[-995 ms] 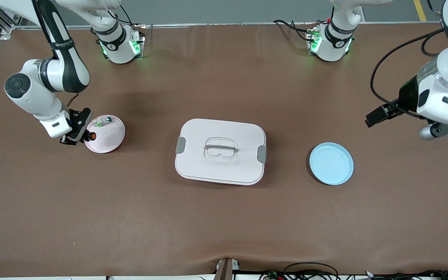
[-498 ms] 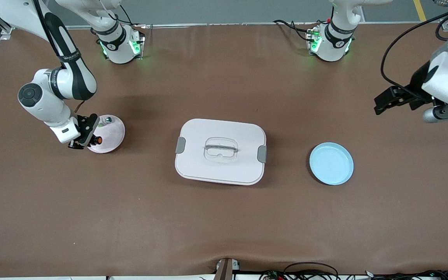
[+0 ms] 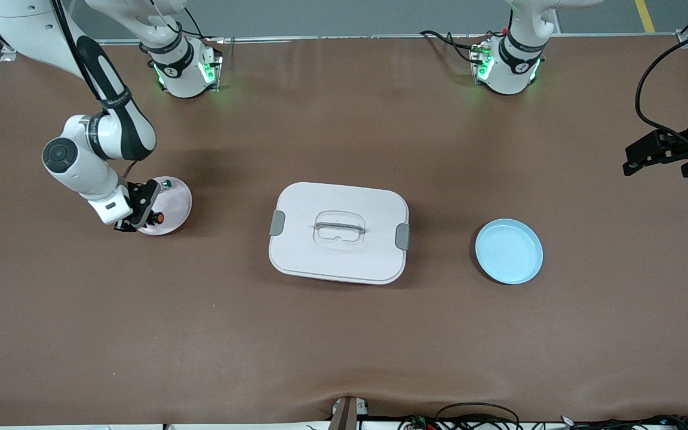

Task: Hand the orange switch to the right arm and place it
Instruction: 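Lower the switch onto the pink plate and open the right gripper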

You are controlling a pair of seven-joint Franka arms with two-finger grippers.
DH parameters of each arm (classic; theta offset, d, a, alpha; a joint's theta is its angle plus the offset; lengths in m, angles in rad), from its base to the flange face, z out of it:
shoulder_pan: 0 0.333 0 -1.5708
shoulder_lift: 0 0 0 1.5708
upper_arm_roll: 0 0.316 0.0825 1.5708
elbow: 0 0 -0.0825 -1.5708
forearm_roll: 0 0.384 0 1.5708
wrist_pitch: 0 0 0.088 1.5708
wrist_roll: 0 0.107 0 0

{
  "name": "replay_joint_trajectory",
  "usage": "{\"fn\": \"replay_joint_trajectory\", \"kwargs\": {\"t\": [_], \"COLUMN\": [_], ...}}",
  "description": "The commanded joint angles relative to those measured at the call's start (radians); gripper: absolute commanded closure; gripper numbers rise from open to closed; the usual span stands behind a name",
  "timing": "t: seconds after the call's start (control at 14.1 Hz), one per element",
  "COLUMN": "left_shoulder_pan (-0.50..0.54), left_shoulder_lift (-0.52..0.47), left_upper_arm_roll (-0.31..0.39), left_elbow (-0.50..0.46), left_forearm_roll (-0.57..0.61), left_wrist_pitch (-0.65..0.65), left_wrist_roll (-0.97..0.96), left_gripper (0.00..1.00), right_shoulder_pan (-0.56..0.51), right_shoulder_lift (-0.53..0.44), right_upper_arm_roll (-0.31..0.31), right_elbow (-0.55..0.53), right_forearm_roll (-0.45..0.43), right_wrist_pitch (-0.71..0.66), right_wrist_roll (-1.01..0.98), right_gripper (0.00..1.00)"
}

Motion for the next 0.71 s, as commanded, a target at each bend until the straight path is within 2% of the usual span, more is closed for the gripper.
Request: {"fn": "replay_joint_trajectory", "kwargs": {"t": [0.0, 0.14, 0.64], "left_shoulder_pan": [-0.019, -0.034, -0.039], "left_shoulder_lift": [-0.059, -0.058, -0.070], "left_upper_arm_roll": [0.013, 0.013, 0.010], "left_elbow": [-0.070, -0.070, -0.066], "left_forearm_roll": [0.019, 0.047, 0.053], "left_wrist_pitch": [0.004, 0.010, 0.004], "left_wrist_roll": [0.020, 0.020, 0.029], "left_gripper": [0.00, 0.00, 0.00], "right_shoulder_pan": [-0.011, -0.010, -0.011], "right_shoulder_lift": [0.013, 0.014, 0.025], "right_upper_arm_roll": [0.008, 0.010, 0.010], "right_elbow": [-0.006, -0.013, -0.036], "right_forearm_roll": [-0.018, -0.018, -0.017], "right_wrist_pitch": [-0.002, -0.002, -0.004], "right_wrist_roll": [-0.009, -0.008, 0.004], "right_gripper": [0.91, 0.85, 0.85]}}
